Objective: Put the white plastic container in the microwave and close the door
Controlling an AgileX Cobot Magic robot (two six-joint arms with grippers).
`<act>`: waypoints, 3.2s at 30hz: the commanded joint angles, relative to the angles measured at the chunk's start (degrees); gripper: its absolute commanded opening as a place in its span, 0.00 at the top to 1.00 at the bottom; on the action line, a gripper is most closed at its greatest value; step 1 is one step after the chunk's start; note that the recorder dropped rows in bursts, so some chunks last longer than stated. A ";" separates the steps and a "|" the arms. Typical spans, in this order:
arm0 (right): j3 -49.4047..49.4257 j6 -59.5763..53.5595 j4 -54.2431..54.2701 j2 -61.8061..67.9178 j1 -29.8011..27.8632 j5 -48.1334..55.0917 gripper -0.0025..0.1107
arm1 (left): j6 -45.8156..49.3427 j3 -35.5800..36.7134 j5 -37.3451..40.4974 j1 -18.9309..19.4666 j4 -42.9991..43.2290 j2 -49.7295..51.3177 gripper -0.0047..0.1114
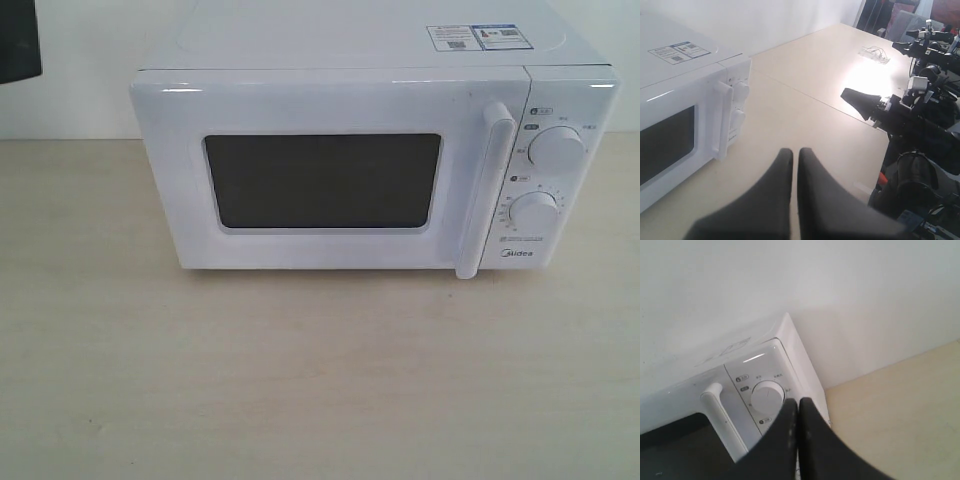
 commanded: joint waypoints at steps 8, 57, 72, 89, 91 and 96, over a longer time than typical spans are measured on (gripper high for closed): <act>2.27 1.53 -0.08 -0.37 -0.25 1.56 0.98 | -0.21 -0.09 -0.08 -0.24 0.25 -0.29 0.92; -2.59 81.39 -102.12 -0.37 -0.68 30.79 0.98 | -0.21 -0.09 -0.08 -0.24 0.25 -0.29 0.92; 2.27 82.04 -100.68 -0.37 -10.18 27.42 0.98 | -0.21 -0.09 -0.08 -0.24 0.25 -0.29 0.92; 2.27 77.69 -100.56 -0.37 -10.18 28.73 0.98 | -0.21 -0.09 -0.08 -0.24 0.25 -0.29 0.92; 2.27 77.69 -100.56 -0.37 -10.18 28.73 0.98 | -0.21 -0.09 -0.08 -0.24 0.25 -0.29 0.92; 2.27 77.69 -100.56 -0.37 -10.18 28.73 0.98 | -0.21 -0.09 -0.08 -0.24 0.25 -0.29 0.92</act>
